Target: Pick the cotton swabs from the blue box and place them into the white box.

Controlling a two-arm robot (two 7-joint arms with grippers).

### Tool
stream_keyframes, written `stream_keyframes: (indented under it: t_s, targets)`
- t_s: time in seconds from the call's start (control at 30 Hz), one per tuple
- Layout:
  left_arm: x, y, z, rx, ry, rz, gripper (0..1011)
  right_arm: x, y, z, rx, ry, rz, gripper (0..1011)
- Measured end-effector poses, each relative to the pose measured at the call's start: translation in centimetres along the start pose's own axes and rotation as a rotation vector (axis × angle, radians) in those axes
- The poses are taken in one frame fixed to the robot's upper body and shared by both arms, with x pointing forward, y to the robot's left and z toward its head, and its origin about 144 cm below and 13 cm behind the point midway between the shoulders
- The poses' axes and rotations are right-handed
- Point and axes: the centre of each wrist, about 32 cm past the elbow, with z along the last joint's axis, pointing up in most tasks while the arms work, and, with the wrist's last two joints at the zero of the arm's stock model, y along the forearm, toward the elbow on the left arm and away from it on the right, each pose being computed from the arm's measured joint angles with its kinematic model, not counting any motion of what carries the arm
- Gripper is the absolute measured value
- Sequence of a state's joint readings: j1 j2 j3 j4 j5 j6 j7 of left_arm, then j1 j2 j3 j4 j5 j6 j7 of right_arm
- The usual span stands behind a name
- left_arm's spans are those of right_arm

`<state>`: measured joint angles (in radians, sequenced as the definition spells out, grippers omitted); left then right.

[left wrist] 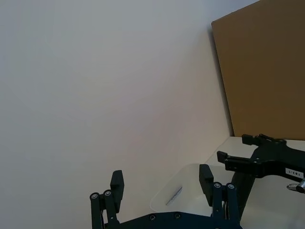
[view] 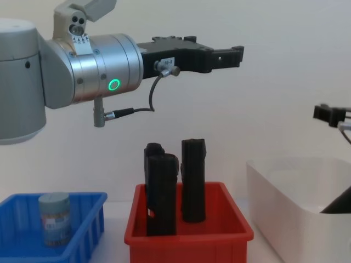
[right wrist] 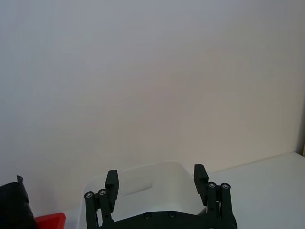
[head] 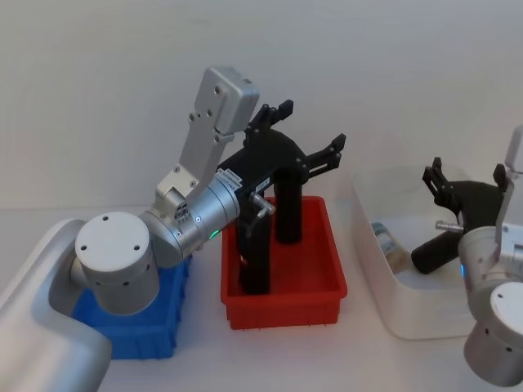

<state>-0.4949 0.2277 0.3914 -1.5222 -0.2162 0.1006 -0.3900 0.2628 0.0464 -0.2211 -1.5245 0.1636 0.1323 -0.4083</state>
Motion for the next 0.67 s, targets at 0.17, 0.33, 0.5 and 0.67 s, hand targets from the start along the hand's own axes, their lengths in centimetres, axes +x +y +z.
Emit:
stream_keyframes:
  t_s: [0.17, 0.33, 0.5, 0.67]
  targets:
    - [0.0, 0.0, 0.0, 0.0, 0.0, 0.0, 1004, -0.1, -0.8, 0.5, 0.045, 0.006, 0.017, 1002]
    - [0.0, 0.0, 0.0, 0.0, 0.0, 0.0, 1004, -0.1, -1.3, 0.9, 0.075, 0.01, 0.027, 1001]
    - [0.0, 0.0, 0.0, 0.0, 0.0, 0.0, 1004, -0.1, -1.7, 1.1, 0.094, 0.013, 0.034, 1001]
    - [0.0, 0.0, 0.0, 0.0, 0.0, 0.0, 1004, -0.1, -1.8, 1.3, 0.105, 0.015, 0.038, 1002]
